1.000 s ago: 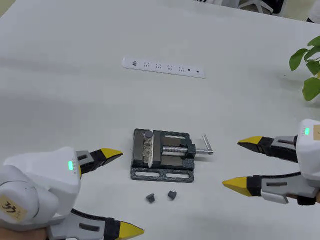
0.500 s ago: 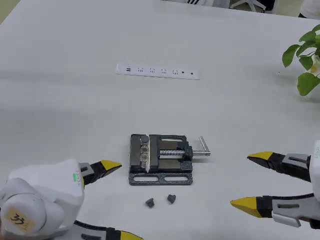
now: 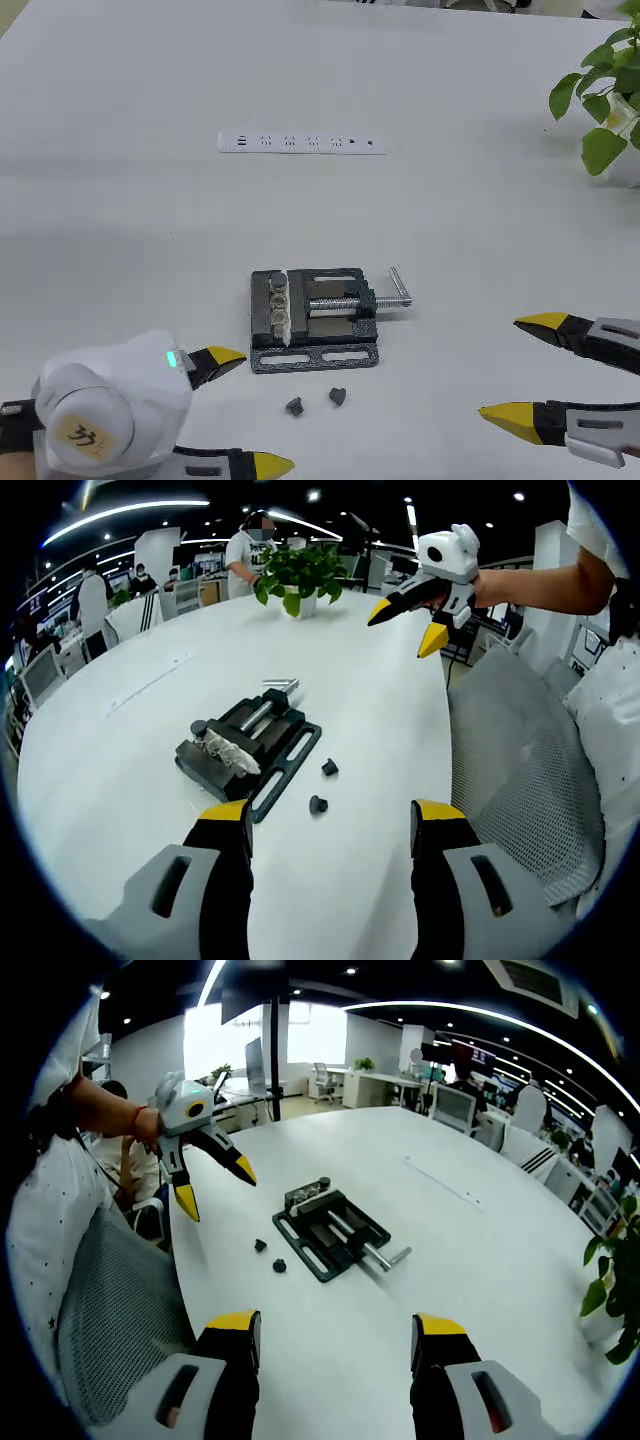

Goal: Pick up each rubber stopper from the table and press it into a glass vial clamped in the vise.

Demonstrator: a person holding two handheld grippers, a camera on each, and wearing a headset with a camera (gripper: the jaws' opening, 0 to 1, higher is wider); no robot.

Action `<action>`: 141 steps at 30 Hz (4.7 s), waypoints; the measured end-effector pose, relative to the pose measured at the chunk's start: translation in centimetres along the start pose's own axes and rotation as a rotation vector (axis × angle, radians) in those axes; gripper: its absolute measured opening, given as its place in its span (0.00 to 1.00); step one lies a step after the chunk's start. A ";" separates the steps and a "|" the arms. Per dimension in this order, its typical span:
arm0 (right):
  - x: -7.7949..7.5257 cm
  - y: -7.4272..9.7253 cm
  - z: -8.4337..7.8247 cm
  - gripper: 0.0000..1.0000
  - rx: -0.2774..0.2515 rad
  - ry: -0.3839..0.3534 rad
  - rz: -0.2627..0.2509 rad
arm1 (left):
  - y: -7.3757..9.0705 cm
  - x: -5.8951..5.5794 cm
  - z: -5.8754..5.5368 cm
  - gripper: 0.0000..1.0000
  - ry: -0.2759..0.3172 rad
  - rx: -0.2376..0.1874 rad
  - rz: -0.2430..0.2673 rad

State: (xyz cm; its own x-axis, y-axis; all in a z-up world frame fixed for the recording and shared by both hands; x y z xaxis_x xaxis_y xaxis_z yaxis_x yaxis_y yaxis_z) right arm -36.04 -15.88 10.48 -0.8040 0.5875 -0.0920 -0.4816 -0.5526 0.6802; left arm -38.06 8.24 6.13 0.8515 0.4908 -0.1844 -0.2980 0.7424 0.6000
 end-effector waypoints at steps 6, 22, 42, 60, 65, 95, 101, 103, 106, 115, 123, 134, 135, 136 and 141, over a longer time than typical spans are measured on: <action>-0.1 0.2 -0.3 0.57 -0.010 -0.014 -0.008 | -0.8 1.0 -1.1 0.55 0.190 -0.004 0.071; -0.5 -0.1 -1.0 0.55 -0.026 -0.028 0.001 | -2.4 0.9 -1.5 0.45 0.406 0.003 0.169; -1.2 -0.1 -1.8 0.54 -0.038 -0.054 -0.003 | -4.6 0.7 -1.9 0.27 0.246 0.125 0.210; -1.0 0.0 -2.4 0.53 -0.025 -0.071 -0.007 | -5.9 0.8 -2.4 0.18 0.075 0.189 0.184; -1.1 0.1 -2.5 0.52 -0.023 -0.075 -0.009 | -6.0 0.9 -2.2 0.15 0.033 0.191 0.185; -1.1 0.2 -3.1 0.50 -0.015 -0.090 -0.012 | -7.1 0.9 -2.7 0.08 -0.114 0.255 0.149; -1.1 0.2 -3.0 0.50 -0.016 -0.092 -0.012 | -7.2 1.1 -3.0 0.08 -0.128 0.262 0.140; -1.0 0.1 -3.0 0.50 -0.014 -0.091 -0.010 | -7.2 1.1 -3.0 0.08 -0.127 0.263 0.135; -0.9 0.1 -2.9 0.50 -0.014 -0.091 -0.007 | -7.2 1.0 -3.0 0.07 -0.131 0.264 0.126; -0.6 -0.2 -2.7 0.49 -0.008 -0.082 0.011 | -7.1 0.7 -2.6 0.07 -0.148 0.244 0.087; -0.4 -0.3 -2.2 0.48 -0.007 -0.071 0.025 | -6.3 -0.5 -1.4 0.07 -0.225 0.189 0.015; 0.7 -0.4 -0.1 0.43 -0.017 -0.072 0.111 | -4.1 -2.4 2.8 0.06 -0.359 0.072 -0.095; 0.9 -0.4 0.2 0.42 -0.025 -0.085 0.123 | -3.8 -2.8 3.4 0.06 -0.366 0.058 -0.104; 1.3 -0.4 0.8 0.40 -0.031 -0.113 0.151 | -3.5 -2.9 3.8 0.06 -0.373 0.054 -0.105; 2.4 -0.1 3.1 0.34 -0.056 -0.166 0.245 | -2.3 -4.1 6.1 0.06 -0.428 0.005 -0.159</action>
State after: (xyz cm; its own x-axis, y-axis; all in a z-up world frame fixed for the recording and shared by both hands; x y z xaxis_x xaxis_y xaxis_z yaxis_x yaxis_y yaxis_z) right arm -36.86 -12.55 12.41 -0.8327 0.5189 0.1930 -0.3030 -0.7188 0.6257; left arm -38.21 1.74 10.25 0.9885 0.1376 0.0627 -0.1478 0.7908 0.5940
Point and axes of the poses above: the centre of the closed fingertips' face, and the gripper's own axes: y roughly backward along the fingers, x roughly to its left, z roughly out of its top, the point moved 3 cm from there along y, roughly backward along the fingers, and after that the axes turned 4 degrees about -z, right-handed, at the moved point
